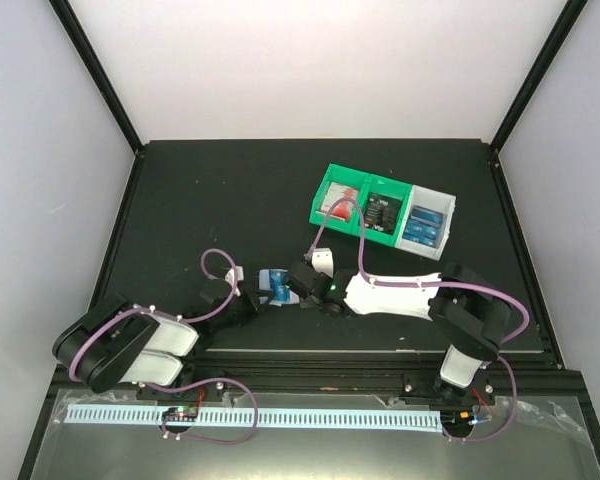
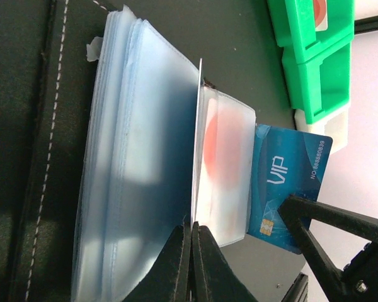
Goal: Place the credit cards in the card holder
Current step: Insert the credit card into the card holder.
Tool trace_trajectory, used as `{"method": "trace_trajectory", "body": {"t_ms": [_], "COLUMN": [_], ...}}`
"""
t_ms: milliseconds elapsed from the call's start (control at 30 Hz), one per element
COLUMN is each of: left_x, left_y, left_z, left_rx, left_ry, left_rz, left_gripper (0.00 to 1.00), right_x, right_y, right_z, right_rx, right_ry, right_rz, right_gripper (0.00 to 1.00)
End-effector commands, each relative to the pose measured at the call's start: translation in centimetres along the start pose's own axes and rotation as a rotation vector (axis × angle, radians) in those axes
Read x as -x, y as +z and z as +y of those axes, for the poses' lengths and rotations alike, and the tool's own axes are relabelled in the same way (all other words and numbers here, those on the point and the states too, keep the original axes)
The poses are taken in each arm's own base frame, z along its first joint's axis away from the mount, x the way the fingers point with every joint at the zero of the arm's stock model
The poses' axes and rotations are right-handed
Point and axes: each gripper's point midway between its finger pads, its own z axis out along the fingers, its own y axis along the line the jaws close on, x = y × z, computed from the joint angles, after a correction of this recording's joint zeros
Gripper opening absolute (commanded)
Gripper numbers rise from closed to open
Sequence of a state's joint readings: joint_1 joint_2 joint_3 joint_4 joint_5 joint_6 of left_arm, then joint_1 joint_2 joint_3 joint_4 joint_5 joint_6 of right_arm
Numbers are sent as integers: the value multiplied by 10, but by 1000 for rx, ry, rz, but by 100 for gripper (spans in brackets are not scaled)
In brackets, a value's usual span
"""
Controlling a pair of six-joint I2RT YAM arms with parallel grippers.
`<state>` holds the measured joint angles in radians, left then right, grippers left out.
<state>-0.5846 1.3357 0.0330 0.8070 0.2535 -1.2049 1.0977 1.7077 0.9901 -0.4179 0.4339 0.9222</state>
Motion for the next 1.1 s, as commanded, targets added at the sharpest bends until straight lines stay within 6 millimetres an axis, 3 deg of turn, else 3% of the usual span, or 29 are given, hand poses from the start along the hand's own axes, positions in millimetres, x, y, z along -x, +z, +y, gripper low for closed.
{"method": "trace_trajectory", "body": {"t_ms": [0,467,1067], "left_x": [0,5,-3], "left_y": [7,2,12], "left_z": [-22,-23,-5], "left_rx": [-79,-58,-13], "left_ry": [9,36,-18], "left_rz": [24,-12,22], "left_gripper": [1,1,2], "right_x": [-1,-4,-7], "right_y": [2,4,6], "right_z": [-4,-11,-10], "right_rx": [-3,-20,-18], "right_ry": [20,23,25], "right_rz": [-1,4,17], "right_gripper": [1,1,1]}}
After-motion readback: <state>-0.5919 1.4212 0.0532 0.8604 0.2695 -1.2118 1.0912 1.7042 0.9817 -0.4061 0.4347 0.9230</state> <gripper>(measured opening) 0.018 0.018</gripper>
